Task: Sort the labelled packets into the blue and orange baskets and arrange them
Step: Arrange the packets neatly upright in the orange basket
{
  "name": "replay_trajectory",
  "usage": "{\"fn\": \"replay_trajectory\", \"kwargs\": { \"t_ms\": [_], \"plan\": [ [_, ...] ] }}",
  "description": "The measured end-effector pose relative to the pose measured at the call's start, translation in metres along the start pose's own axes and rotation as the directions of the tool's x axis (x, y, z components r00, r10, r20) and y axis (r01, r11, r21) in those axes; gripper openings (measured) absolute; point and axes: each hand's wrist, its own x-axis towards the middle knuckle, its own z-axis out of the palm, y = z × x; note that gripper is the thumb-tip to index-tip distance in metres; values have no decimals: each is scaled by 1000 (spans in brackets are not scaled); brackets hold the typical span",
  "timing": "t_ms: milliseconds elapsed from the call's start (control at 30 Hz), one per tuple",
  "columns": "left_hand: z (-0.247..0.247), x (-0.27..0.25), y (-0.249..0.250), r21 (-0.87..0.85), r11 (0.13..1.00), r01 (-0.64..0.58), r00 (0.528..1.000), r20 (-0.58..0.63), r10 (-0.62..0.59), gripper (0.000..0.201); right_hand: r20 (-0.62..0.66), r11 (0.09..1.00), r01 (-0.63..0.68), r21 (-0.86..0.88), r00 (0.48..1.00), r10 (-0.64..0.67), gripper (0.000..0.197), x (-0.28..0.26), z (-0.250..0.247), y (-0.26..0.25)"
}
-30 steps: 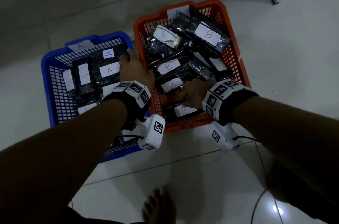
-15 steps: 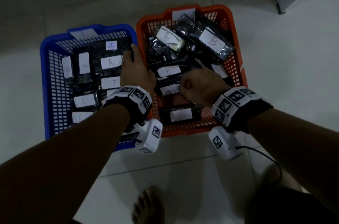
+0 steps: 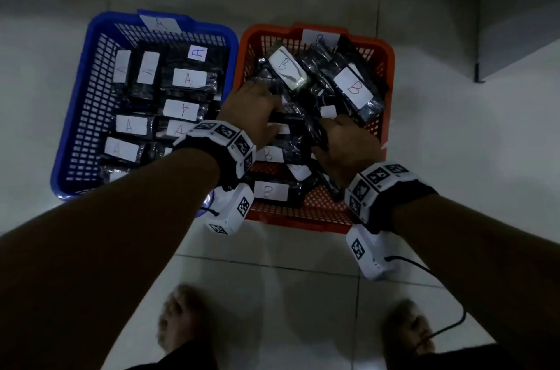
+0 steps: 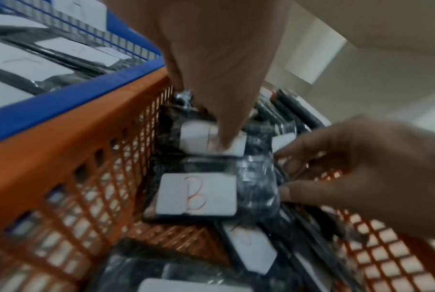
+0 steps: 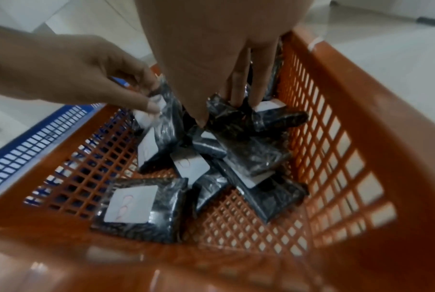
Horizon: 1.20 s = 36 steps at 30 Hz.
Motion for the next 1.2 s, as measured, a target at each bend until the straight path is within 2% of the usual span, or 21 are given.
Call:
{"fn": "replay_trajectory", "kwargs": {
  "t_ms": [100,167,233,300,400,467,533,567,600,667,733,800,833,900,967,1033,1100,1200],
  "plan": [
    [-2,-3,5,-125,992,32,999,21,-29,33,-23,998,24,64,999,-22,29,1,-6,1],
    [-7,-8,9,-264,960,97,994,-15,-104,29,-43,994,29,109,999,-24,25,-1,-18,3],
    [-19,-11,15,-316,931,180,976,-57,-208,31,-79,987,58,147,996,-47,29,-4,-34,5],
    [-27,-9,17,-330,911,248,957,-61,-282,33,-174,976,97,193,983,-63,32,-7,-50,7],
    [-30,2,17,-297,904,307,936,-79,-344,36,-366,958,115,263,930,-11,30,0,-65,11],
    [-27,8,18,-254,910,327,915,-154,-372,41,-423,952,122,281,906,9,29,12,-67,16],
    [-25,4,21,-216,887,407,878,-176,-446,46,-437,962,139,236,899,-23,27,20,-62,20],
    [-23,0,22,-218,886,409,875,-183,-448,44,-447,965,154,213,894,-44,24,23,-59,21],
    [-22,-2,24,-209,909,360,897,-192,-399,37,-465,967,170,190,883,-64,21,27,-57,21],
    [-20,-11,27,-195,963,186,971,-116,-211,24,-502,971,181,160,862,-78,16,29,-55,18],
    [-16,-17,32,-207,976,62,996,83,-46,31,-477,965,213,154,871,-116,12,22,-55,12],
    [-10,-21,36,-175,985,10,969,243,33,50,-362,955,285,83,902,-238,14,10,-52,9],
    [-6,-22,37,-137,991,6,956,291,35,56,-252,951,309,24,922,-294,15,3,-49,9],
    [4,-24,37,-28,1000,-7,947,320,15,54,8,945,312,-96,950,-313,25,-6,-39,10],
    [11,-25,36,30,999,-13,955,296,4,39,148,939,296,-177,951,-272,45,-14,-27,14],
    [10,-26,30,-34,999,38,966,256,-28,32,137,922,302,-241,952,-275,59,-18,-17,16],
    [6,-26,23,-142,985,99,971,232,-65,31,108,917,313,-246,949,-295,60,-19,-11,18],
    [-2,-26,15,-279,946,165,975,188,-114,28,55,959,267,-99,963,-263,61,-14,-12,21]
  ]
}}
